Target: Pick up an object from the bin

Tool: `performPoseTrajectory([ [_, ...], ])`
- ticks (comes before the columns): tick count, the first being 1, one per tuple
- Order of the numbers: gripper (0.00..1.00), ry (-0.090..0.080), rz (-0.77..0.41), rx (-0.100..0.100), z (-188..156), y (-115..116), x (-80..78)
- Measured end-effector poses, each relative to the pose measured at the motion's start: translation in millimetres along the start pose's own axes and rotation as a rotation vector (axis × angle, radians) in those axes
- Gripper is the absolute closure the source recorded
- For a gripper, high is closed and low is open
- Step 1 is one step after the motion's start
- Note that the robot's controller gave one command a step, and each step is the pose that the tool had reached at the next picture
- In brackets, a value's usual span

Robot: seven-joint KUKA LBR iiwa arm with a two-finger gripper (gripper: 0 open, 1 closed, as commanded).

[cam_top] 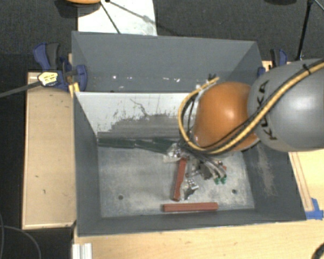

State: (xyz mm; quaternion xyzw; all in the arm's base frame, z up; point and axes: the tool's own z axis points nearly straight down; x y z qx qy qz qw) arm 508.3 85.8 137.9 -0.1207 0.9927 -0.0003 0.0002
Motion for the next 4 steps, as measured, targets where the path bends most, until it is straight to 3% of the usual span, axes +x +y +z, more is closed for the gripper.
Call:
performPoseTrajectory([
  [1, 0.0, -0.001, 0.13, -0.001, 3.7, -16.3, -15.4],
  [2, 1.0, -0.001, -0.438, -0.001, 63.5, -35.6, -26.6],
  [3, 1.0, -0.001, -0.437, -0.001, 63.4, -35.6, -26.6],
  [4, 1.0, -0.004, -0.463, 0.0, -127.6, -32.4, -16.9],
])
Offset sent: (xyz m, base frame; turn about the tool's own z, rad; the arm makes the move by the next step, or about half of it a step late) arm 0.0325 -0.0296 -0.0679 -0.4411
